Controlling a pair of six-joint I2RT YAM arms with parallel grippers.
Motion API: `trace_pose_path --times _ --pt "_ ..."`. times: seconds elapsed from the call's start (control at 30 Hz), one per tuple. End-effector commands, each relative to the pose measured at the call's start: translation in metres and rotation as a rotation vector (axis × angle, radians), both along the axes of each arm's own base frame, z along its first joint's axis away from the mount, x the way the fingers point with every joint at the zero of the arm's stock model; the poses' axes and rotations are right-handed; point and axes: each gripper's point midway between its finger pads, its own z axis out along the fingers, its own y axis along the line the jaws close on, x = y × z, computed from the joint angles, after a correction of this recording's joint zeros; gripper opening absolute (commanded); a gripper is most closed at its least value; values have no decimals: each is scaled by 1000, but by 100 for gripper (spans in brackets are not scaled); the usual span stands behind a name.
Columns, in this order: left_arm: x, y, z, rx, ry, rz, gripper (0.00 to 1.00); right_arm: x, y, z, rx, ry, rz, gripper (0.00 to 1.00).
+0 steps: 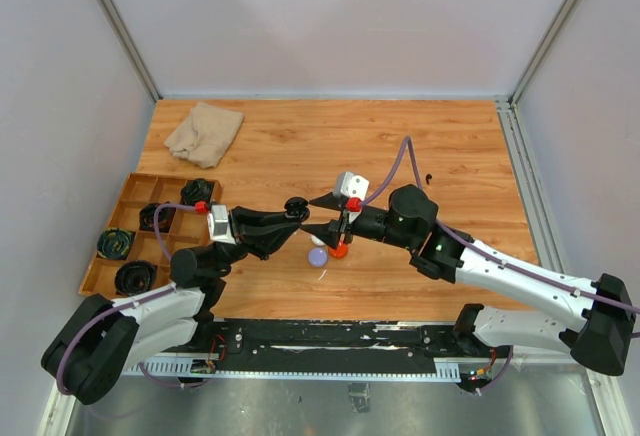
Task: Insert the wireless bluetooth earbuds into the charging case
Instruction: Place the earbud in the charging case.
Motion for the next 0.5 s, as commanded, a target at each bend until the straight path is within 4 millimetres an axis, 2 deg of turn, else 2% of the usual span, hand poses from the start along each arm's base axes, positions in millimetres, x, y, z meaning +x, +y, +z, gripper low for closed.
trace_pose_path --times 0.0,0.2,0.47 --pt "-22 12 35 -88 -190 8 0 5 -5 5 37 9 -57 55" --pt "-21 12 34 -84 -192 14 0 10 -8 8 78 42 -98 58" --pt "-19 13 34 -82 -189 25 0 -4 1 15 125 78 -15 68"
